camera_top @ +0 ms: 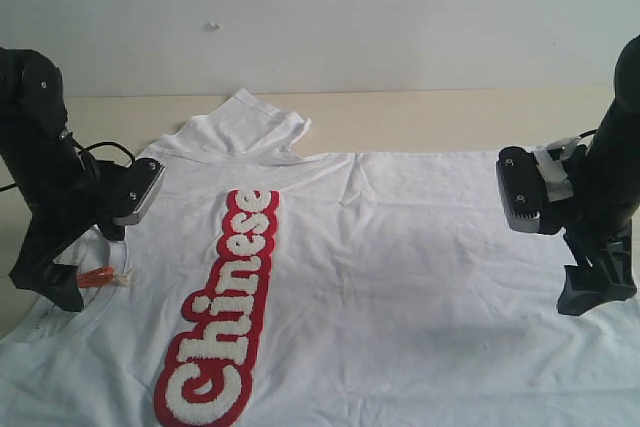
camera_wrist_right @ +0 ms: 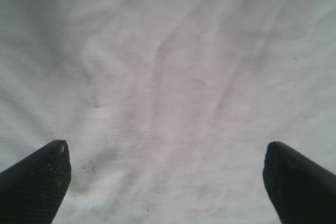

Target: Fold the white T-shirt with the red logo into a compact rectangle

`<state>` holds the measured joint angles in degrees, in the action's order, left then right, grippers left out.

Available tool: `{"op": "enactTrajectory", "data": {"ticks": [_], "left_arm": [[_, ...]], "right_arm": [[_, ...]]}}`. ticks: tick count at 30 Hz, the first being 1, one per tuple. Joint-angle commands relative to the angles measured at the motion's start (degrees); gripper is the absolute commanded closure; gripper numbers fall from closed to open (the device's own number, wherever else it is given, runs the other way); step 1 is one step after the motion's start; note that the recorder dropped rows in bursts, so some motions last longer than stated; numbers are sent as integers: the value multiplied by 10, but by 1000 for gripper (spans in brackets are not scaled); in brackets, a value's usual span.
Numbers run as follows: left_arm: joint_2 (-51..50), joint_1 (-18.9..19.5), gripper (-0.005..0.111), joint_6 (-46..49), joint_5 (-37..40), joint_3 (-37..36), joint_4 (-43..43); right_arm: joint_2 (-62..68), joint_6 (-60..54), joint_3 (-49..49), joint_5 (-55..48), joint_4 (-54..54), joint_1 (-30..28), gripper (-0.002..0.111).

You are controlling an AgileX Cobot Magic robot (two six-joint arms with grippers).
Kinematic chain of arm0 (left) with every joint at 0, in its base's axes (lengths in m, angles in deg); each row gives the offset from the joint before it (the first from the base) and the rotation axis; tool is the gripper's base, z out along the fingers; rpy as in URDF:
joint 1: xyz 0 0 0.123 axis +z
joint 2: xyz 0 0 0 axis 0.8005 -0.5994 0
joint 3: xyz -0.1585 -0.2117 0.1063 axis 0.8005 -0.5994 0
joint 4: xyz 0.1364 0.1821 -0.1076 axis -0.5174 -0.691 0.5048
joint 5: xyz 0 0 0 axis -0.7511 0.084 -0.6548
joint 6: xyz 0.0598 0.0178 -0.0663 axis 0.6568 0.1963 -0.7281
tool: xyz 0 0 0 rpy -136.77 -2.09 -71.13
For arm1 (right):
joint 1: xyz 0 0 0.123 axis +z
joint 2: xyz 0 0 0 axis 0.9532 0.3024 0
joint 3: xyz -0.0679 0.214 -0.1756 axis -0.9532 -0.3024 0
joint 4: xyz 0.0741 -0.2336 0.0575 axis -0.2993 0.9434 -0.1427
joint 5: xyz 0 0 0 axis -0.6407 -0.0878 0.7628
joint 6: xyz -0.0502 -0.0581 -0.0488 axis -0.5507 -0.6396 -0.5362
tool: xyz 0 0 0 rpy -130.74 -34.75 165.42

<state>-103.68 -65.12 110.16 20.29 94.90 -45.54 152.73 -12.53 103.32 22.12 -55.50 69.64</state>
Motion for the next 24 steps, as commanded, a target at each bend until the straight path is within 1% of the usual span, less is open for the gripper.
{"op": "enactTrajectory", "data": {"ticks": [1, 10, 14, 17, 21, 24], "left_arm": [[-8, -1, 12, -21, -13, 3, 7], [-25, -1, 12, -39, -12, -2, 5], [-47, -1, 12, -65, -18, -2, 5], [-47, -1, 12, -82, -58, -21, 5], [-47, -1, 12, -92, -74, -30, 3], [-47, -1, 12, -94, -60, -30, 44]], "right_arm": [[-1, 1, 3, 8, -24, -3, 14], [-1, 1, 3, 12, -24, -3, 14], [-1, 30, 3, 17, -24, -3, 14], [-1, 31, 3, 17, -24, -3, 14], [-1, 31, 3, 20, -24, -3, 14], [-1, 39, 3, 20, -24, -3, 14]]}}
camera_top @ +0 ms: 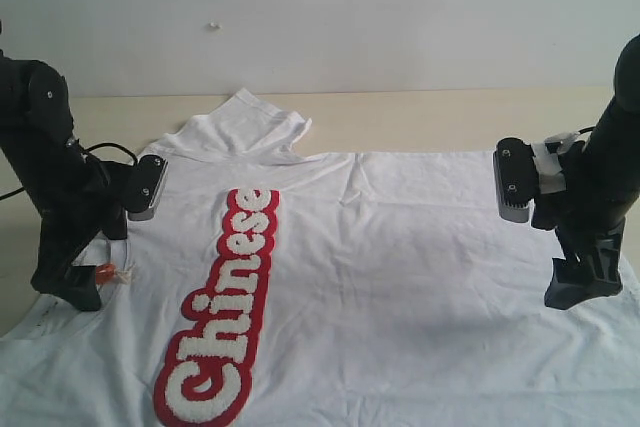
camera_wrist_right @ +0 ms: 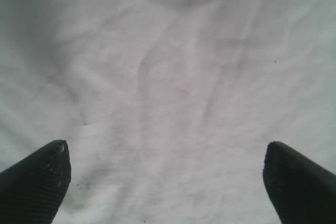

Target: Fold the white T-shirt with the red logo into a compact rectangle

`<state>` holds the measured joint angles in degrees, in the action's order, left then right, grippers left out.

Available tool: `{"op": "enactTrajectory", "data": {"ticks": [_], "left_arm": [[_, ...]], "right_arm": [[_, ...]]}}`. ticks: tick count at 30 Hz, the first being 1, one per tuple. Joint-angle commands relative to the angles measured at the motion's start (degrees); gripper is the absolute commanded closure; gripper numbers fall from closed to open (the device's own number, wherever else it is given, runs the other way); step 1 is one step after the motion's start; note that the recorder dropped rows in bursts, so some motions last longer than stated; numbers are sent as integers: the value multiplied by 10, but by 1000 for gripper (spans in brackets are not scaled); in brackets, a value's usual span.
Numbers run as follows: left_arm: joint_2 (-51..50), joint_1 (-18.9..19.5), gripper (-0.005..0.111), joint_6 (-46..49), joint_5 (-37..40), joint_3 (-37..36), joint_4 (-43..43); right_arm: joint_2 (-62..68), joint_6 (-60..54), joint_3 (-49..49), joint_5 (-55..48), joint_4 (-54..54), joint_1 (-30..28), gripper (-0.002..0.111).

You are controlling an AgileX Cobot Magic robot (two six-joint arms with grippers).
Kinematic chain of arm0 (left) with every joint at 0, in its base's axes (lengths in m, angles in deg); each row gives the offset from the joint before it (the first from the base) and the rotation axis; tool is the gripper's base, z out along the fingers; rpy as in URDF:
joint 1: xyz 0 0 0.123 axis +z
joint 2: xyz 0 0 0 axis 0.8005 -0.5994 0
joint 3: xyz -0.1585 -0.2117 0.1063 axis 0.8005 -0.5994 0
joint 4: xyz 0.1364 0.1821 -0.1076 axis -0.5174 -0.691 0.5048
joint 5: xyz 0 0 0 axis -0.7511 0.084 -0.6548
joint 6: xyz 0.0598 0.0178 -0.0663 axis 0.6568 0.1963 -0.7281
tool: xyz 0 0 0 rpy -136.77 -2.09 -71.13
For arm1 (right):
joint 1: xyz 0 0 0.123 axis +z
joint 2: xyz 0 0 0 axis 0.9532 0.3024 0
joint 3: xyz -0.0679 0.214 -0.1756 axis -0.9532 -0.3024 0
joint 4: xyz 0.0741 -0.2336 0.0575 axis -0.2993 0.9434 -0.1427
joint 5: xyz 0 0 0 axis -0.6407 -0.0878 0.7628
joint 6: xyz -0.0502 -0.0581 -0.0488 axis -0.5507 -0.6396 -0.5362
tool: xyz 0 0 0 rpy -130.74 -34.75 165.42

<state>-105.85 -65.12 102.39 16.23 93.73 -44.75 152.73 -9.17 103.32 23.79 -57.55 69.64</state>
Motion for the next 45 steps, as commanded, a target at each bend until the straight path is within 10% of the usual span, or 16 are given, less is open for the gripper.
{"op": "enactTrajectory", "data": {"ticks": [1, 8, 16, 45], "left_arm": [[-26, -1, 12, -16, -10, -18, 47], [-26, -1, 16, -16, 7, -18, 4], [-26, -1, 106, -22, 8, -18, -10], [-9, -1, 106, -32, 14, -18, -11]], "right_arm": [[-1, 6, 3, 3, -4, -3, 14], [-1, 6, 3, 3, 2, -3, 14], [-1, 6, 3, 6, 3, -3, 14], [94, 2, 3, 1, 99, -3, 14]]}}
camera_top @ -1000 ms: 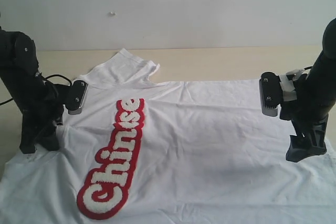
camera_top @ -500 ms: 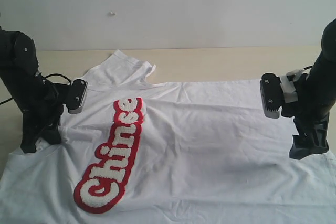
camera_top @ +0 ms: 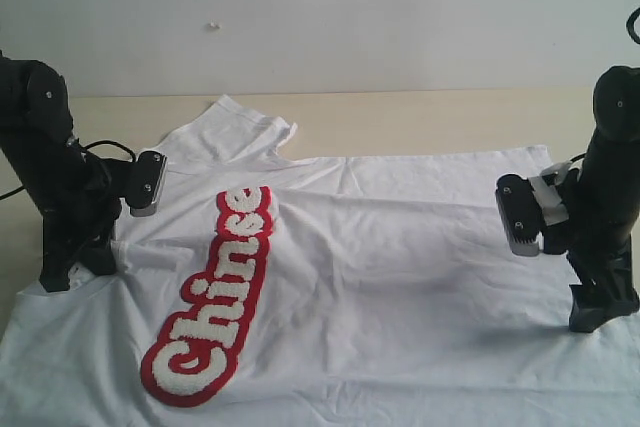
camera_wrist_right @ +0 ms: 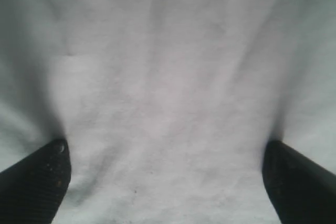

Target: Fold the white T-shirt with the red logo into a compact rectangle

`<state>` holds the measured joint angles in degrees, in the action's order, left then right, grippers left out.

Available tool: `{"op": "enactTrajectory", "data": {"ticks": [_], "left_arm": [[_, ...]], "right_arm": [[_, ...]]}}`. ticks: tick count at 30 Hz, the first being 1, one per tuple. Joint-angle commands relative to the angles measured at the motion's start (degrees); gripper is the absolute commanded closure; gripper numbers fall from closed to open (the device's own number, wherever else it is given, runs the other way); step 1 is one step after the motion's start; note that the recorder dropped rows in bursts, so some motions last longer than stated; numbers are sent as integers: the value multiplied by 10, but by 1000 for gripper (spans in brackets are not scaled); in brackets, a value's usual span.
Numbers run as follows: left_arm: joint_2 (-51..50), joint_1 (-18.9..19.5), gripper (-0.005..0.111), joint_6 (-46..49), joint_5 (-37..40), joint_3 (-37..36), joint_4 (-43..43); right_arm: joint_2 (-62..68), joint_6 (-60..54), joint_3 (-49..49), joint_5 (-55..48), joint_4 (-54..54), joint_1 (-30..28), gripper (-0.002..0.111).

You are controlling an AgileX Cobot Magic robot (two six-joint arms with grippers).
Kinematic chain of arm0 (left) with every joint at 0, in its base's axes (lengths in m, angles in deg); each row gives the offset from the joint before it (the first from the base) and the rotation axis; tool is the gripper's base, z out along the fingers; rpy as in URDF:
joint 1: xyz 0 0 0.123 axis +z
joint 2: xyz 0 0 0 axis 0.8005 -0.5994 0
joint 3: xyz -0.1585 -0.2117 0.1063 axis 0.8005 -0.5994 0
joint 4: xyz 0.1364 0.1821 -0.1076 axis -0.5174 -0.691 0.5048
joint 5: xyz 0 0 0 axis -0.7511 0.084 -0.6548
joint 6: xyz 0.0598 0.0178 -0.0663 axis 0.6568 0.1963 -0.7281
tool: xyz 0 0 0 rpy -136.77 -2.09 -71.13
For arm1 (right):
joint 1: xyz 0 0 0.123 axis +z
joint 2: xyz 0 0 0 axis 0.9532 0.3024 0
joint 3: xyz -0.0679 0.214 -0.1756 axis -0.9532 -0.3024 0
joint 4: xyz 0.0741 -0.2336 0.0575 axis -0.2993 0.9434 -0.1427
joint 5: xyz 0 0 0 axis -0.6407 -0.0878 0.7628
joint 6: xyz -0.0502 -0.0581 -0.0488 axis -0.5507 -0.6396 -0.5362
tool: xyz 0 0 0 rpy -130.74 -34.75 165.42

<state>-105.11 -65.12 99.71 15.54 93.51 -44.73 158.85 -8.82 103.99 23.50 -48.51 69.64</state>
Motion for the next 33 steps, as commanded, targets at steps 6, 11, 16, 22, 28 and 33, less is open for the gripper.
{"op": "enactTrajectory", "data": {"ticks": [6, 11, 16, 22, 28, 33], "left_arm": [[-17, -1, 106, -5, 19, -16, -11], [-17, -1, 106, -9, 15, -16, -10], [-14, -1, 106, -13, 13, -16, -10], [25, 0, 106, -13, 9, -16, -15], [86, 0, 106, -20, 6, -16, -32], [123, 0, 106, -49, 6, -16, -41]], "right_arm": [[50, -2, -4, 6, 8, -3, 36], [51, -2, -4, 7, 8, -3, 80], [42, 9, -4, 0, 13, -3, 108], [-14, 19, -3, 21, 46, -3, 108], [-74, 25, 31, 13, 46, -3, 108], [-111, 25, 59, -12, 46, -3, 108]]}}
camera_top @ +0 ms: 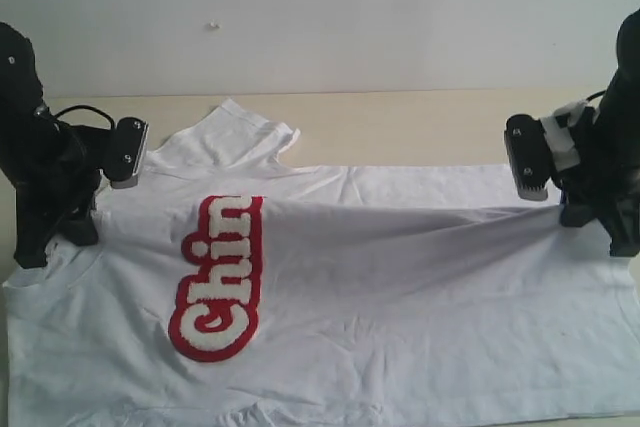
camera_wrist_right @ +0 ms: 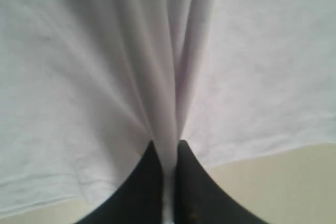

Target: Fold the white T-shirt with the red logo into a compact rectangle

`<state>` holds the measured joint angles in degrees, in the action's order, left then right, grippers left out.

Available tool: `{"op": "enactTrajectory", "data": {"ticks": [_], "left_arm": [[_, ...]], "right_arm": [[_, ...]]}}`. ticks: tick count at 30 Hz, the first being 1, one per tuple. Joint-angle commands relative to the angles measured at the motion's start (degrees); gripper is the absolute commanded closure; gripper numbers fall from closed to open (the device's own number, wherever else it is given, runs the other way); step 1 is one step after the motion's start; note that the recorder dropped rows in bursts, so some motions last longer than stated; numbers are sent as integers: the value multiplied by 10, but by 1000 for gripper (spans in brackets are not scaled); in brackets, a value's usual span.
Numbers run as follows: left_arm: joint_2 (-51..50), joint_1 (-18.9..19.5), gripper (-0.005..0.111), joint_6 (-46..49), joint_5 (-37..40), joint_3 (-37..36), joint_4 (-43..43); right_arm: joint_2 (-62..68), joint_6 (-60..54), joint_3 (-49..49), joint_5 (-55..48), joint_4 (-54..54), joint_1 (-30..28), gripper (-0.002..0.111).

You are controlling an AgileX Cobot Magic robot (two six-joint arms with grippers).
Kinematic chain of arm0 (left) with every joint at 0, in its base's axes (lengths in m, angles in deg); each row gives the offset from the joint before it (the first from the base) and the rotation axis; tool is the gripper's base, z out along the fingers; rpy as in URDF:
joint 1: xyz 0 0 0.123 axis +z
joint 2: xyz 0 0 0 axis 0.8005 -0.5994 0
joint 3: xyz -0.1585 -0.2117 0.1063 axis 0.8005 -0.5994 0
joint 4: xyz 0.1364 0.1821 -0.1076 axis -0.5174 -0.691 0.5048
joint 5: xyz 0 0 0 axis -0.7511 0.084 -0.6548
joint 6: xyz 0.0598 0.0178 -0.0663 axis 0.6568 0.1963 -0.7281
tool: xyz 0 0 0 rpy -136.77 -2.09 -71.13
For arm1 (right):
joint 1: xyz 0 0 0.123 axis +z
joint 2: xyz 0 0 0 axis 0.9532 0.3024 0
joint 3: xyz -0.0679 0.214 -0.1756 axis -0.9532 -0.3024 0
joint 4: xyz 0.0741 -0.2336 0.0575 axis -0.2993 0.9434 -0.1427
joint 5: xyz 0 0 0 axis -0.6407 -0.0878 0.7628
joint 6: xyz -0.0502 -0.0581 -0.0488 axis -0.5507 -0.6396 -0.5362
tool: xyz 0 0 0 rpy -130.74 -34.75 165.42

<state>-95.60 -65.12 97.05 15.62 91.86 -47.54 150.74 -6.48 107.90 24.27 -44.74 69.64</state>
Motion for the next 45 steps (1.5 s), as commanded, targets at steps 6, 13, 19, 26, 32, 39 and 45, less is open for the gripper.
{"op": "enactTrajectory", "data": {"ticks": [6, 13, 19, 26, 32, 39, 45], "left_arm": [[84, 0, 106, -24, 12, 2, -56], [142, 6, 107, -27, 46, 37, -84], [177, 13, 107, -27, 63, 58, -66], [221, 16, 107, -27, 76, 60, -40], [257, 16, 107, -27, 91, 60, -29], [295, 16, 107, -44, 105, 60, -25], [335, 16, 107, -76, 111, 60, -25]], "right_arm": [[-59, 3, 31, -25, 8, -3, 108], [-95, 3, 31, -25, 8, -3, 108], [-139, 5, 31, -26, 8, -3, 108], [-213, 5, 31, -27, 8, -3, 108], [-254, 5, 31, -50, 6, -3, 108], [-281, 5, 48, -78, -28, -3, 108], [-305, 5, 93, -114, -57, -3, 108]]}}
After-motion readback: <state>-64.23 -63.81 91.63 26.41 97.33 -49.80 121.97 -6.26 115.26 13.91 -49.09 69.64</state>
